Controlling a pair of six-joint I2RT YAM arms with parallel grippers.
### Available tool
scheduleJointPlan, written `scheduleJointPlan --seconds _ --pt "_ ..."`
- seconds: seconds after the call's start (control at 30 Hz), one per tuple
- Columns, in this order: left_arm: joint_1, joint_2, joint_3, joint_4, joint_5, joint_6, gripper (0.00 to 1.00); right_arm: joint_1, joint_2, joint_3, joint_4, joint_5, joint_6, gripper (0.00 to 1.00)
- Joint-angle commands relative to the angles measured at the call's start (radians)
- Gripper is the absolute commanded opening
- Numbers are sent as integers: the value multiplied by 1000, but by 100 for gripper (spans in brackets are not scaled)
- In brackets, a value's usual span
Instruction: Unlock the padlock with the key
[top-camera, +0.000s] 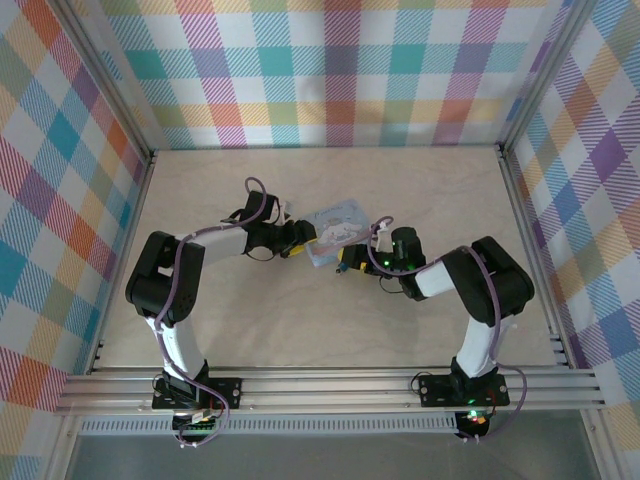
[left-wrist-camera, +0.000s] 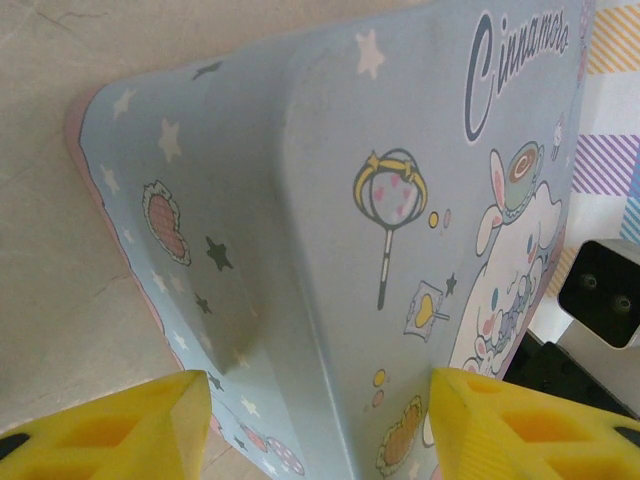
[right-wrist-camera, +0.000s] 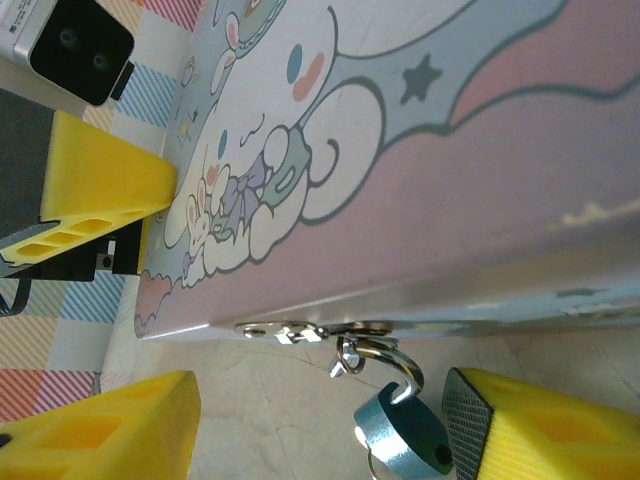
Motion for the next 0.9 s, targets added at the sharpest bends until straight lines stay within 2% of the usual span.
scheduleJointPlan --seconds 0.0,0.37,0.87 --pt "-18 6 -24 -106 -49 -3 58 9 27 24 42 -26 12 61" --pt "-24 7 -9 -118 -58 -1 58 9 46 16 49 -35 20 36" --pt "-28 8 0 -127 -64 1 58 10 47 -3 28 -5 27 14"
